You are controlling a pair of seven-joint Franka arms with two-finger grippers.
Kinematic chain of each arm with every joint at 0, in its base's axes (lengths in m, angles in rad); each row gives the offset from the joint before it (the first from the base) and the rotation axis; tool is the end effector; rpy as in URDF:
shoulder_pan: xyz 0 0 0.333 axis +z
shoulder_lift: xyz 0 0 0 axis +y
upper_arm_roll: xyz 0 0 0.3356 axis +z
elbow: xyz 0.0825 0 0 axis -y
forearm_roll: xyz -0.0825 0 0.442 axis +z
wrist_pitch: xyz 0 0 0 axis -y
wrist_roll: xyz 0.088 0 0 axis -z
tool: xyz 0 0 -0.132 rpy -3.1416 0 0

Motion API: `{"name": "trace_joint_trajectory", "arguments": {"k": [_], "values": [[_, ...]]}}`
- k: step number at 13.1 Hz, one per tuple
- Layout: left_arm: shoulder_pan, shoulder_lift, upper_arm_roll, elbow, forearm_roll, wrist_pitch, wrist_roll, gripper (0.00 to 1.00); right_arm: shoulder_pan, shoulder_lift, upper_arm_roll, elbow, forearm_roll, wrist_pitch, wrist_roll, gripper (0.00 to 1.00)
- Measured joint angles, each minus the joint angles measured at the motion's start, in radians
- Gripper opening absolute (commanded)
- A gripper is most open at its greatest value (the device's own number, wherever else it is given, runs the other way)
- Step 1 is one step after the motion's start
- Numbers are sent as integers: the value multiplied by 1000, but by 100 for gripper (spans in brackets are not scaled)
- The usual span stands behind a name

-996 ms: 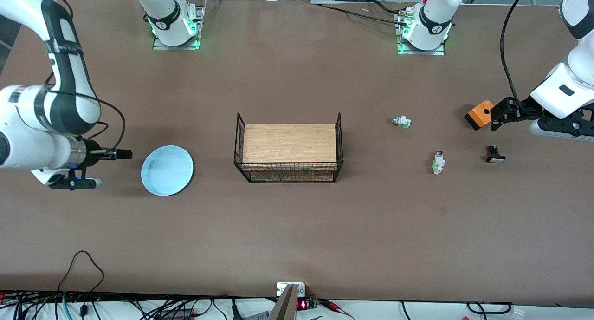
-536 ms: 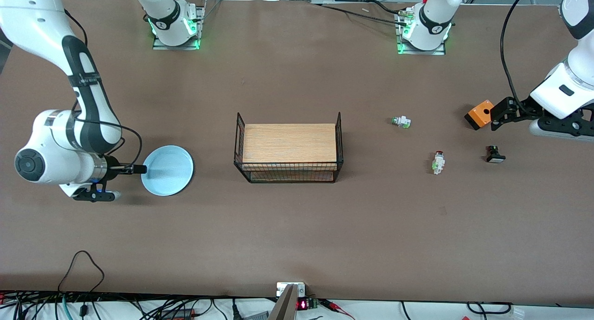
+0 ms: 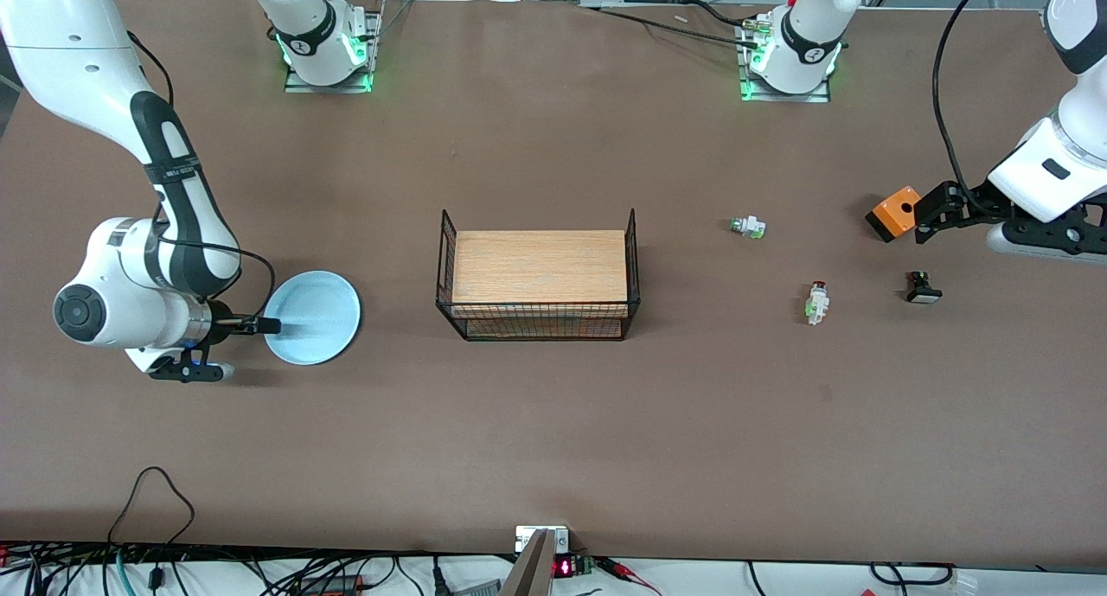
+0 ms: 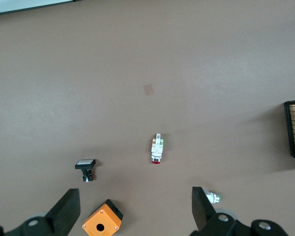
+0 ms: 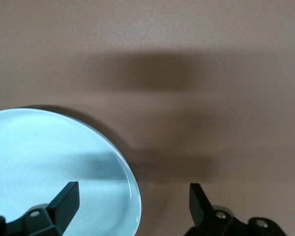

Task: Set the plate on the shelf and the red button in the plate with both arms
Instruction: 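Close the right gripper on the plate rim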

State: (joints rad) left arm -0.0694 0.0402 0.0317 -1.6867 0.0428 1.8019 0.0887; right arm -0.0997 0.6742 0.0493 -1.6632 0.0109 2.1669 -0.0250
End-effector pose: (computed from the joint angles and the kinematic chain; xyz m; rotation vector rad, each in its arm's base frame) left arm 0.6427 -0.0199 0.5529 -3.0873 0.2083 -0.1144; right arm 0.7130 -0.0374 0.1520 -3.0836 0.0624 0.2600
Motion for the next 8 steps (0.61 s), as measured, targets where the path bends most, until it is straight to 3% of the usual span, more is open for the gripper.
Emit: {"name": "trace_joint_trajectory", "arguments": {"k": [2, 6, 8], "values": [[0, 0, 0, 0, 0, 0, 0, 100, 0, 5, 0, -26, 0, 56, -1, 95], [0, 1, 0, 0, 0, 0, 0, 100, -1, 17, 0, -53, 0, 106, -3, 66], [0, 1, 0, 0, 0, 0, 0, 100, -2, 17, 0, -56, 0, 106, -4, 61]]}}
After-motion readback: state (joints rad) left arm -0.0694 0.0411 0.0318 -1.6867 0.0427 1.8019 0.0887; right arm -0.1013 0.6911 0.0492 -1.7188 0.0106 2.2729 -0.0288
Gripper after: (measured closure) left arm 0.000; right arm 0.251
